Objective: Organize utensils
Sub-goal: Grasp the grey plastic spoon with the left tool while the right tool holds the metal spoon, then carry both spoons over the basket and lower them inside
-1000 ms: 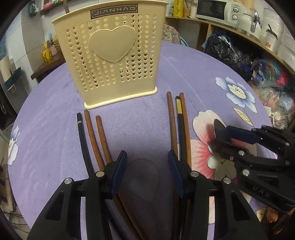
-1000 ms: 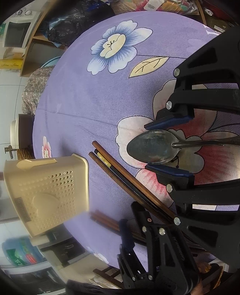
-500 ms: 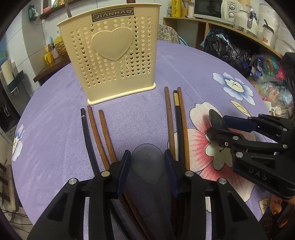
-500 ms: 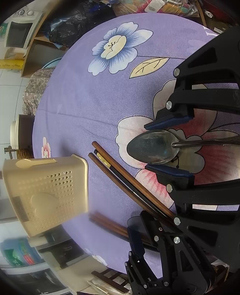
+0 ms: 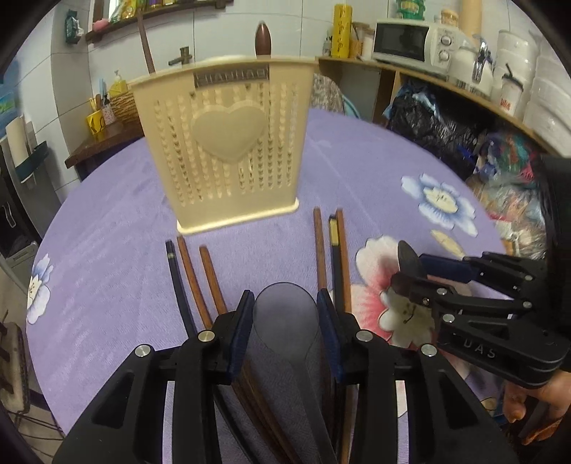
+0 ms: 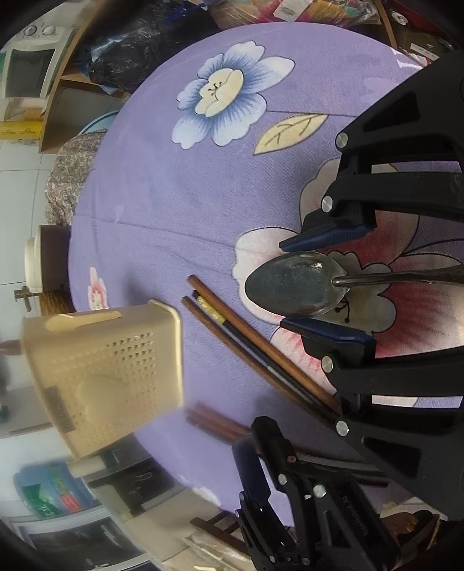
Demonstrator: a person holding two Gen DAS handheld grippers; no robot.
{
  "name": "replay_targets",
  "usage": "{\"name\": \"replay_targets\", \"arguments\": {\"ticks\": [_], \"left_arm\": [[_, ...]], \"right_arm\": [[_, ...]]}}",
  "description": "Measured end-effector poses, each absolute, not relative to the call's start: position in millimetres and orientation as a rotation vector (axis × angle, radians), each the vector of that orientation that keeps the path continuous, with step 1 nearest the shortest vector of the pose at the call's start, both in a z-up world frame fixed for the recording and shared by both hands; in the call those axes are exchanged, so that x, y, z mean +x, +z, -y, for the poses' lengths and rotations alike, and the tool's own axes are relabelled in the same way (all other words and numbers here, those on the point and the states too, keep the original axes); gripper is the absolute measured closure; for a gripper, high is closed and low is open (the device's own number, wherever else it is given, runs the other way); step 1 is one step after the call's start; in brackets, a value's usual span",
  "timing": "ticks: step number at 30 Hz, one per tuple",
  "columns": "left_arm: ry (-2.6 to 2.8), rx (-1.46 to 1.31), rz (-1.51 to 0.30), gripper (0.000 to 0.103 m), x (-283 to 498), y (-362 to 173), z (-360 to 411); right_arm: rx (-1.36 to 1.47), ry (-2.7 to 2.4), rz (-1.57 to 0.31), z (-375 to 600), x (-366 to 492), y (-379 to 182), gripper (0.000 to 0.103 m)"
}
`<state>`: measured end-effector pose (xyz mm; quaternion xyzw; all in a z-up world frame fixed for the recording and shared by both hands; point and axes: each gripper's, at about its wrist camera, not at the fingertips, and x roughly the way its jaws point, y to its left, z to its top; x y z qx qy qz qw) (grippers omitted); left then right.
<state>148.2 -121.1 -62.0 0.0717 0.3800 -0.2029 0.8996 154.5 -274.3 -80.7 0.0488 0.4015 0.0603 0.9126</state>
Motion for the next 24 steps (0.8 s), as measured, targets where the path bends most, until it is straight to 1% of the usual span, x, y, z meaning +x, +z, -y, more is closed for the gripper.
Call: {"name": "replay_targets", "arguments": {"ticks": [6,10,16,24], "left_arm": [[-0.441,0.089,-0.681,0.066,140,-14,105],[-0.448,0.065,-0.624,0.066,136,8,99],[-0.456,0.074,-0.577,0.067,136,17,101],[-0.450,0.052,-0.577,0.067,140,15,95]], "right_arm": [[0.116,0.153,-0.714,282,133,-28,0.065],[0.136,0.175,-0.657,288,121,-1,0.065],[0.154,0.186,-0.629,291,123,9,0.065],[0.147,0.192,-0.611,287,124,11,0.065]]}}
